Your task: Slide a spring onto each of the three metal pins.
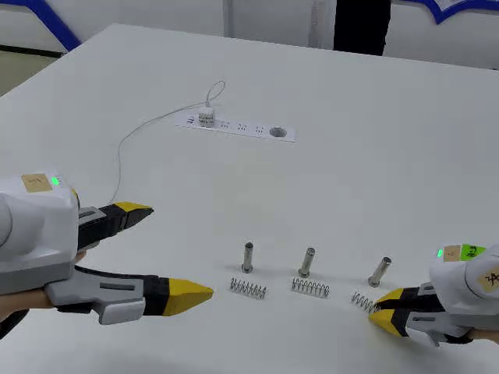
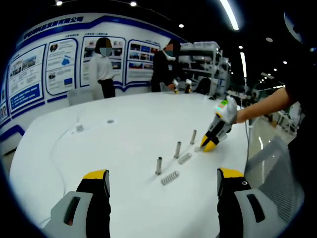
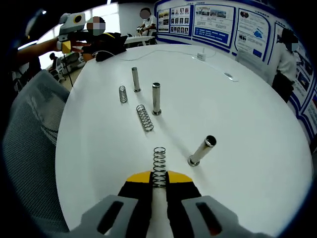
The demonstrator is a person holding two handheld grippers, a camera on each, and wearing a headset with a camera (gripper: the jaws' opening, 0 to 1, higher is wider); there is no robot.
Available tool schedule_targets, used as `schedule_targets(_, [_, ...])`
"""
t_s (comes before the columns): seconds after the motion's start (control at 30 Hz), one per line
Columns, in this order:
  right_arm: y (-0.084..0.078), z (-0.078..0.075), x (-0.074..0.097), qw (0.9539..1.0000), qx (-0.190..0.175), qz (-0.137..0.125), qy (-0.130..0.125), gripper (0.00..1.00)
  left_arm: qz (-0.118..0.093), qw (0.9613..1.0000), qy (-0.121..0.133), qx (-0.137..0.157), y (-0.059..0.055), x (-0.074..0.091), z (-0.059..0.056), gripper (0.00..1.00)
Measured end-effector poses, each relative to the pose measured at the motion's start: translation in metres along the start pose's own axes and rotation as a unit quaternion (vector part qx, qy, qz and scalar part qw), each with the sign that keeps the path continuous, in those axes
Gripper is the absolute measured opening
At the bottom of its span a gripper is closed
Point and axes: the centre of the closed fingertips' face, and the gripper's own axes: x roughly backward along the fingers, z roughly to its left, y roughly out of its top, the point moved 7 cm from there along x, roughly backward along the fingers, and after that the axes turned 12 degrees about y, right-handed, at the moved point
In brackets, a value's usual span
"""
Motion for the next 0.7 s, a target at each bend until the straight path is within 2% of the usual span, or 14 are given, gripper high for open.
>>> schedule_targets(0.2, [0.006,0.004,0.01,0.9999,0.001,-0.012,-0.004,0.1,-0.002,0.9999,-0.012,-0.001,0.0,0.0,-0.006,0.91])
schedule_targets(0.37, [0.017,0.009,0.022,0.9996,0.013,-0.023,-0.014,0.1,-0.007,0.9998,-0.02,-0.005,0.005,-0.005,-0.008,0.89])
schedule_targets(0.47, [0.024,0.013,0.029,0.9993,0.029,-0.02,-0.015,0.1,-0.012,0.9994,-0.029,-0.011,0.009,-0.008,-0.013,0.88])
schedule_targets(0.57, [0.037,0.02,0.037,0.9983,0.05,-0.027,-0.015,0.1,-0.017,0.9989,-0.038,-0.023,0.011,-0.012,-0.019,0.87])
schedule_targets(0.7, [0.051,0.024,0.044,0.997,0.066,-0.038,-0.018,0.1,-0.017,0.9984,-0.047,-0.026,0.011,-0.016,-0.024,0.86])
